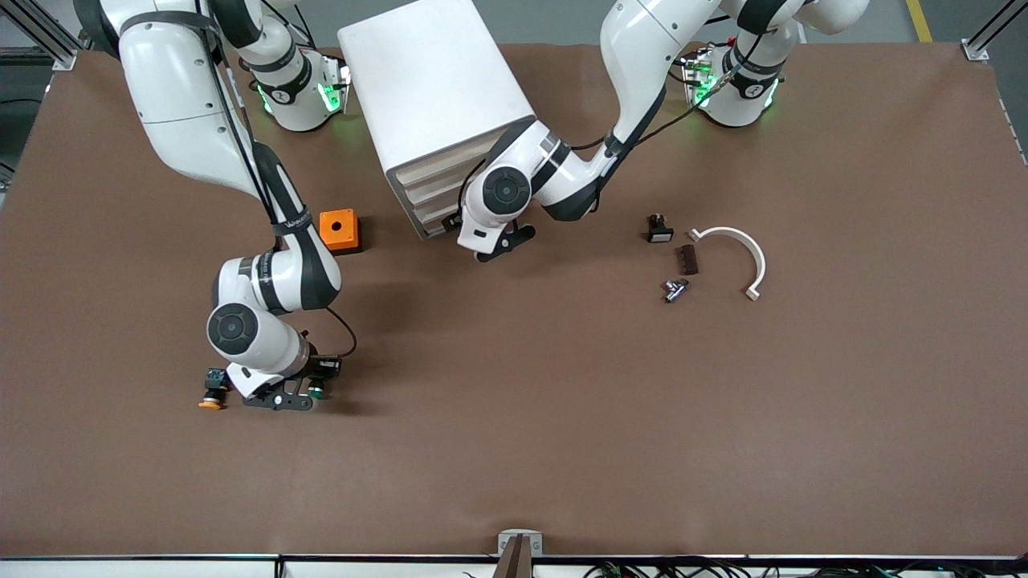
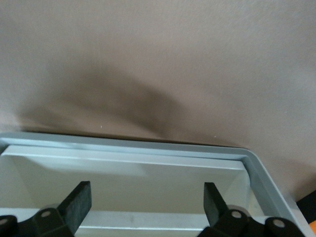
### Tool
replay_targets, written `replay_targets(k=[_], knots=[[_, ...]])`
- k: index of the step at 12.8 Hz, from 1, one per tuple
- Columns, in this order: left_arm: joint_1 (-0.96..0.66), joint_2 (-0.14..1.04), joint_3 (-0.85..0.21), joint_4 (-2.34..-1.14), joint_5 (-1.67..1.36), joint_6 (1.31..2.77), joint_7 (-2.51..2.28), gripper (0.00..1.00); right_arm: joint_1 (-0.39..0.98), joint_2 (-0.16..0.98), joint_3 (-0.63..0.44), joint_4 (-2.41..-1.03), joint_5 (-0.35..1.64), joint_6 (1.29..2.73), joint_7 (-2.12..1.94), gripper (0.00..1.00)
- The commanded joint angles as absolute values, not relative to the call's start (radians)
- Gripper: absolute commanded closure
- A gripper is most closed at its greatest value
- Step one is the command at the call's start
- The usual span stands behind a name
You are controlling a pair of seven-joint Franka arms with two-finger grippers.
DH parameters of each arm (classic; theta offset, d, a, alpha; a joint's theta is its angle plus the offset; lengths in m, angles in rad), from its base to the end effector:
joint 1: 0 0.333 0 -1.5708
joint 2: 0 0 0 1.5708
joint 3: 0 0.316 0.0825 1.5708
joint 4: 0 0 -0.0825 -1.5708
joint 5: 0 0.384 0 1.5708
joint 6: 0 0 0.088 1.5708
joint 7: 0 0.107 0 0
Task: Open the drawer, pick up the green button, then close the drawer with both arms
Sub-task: 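Lower the button with the right gripper while the left gripper shuts the drawer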
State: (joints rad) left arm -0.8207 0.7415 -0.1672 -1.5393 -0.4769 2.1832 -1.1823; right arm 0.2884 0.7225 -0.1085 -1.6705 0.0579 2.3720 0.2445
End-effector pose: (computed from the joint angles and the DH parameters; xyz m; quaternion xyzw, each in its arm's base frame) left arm 0.3859 -0.5847 0.2182 0.9351 0.2544 -0.2362 0.0717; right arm 0.6664 0.1296 0.1838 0.9990 -0.0401 -0.0045 0.0173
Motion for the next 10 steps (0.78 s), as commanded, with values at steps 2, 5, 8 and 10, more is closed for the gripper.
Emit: replay_targets(k=[2, 5, 8, 10], knots=[[-0.819, 0.735, -0.179, -1.557, -0.531, 2.195, -1.197, 0.00, 0.268, 0.707, -0.087, -1.648, 0.054, 2.367, 0.227, 0.00], [-0.816, 0.729, -0.179, -1.559, -0.528, 2.195, -1.180, 0.00, 0.267, 0.641, -0.092, -1.629, 0.041, 2.254, 0.224, 0.00], [-0.784, 0.716, -0.175, -1.552, -0.514, 2.191, -1.180, 0.00, 0.247, 0.545, -0.092, -1.609, 0.018, 2.111, 0.184, 0.00], [-0.737, 0.669, -0.169, -1.552, -0.512, 2.183, -1.183, 0.01, 0.204, 0.514, -0.092, -1.566, 0.017, 2.012, 0.138, 0.00]])
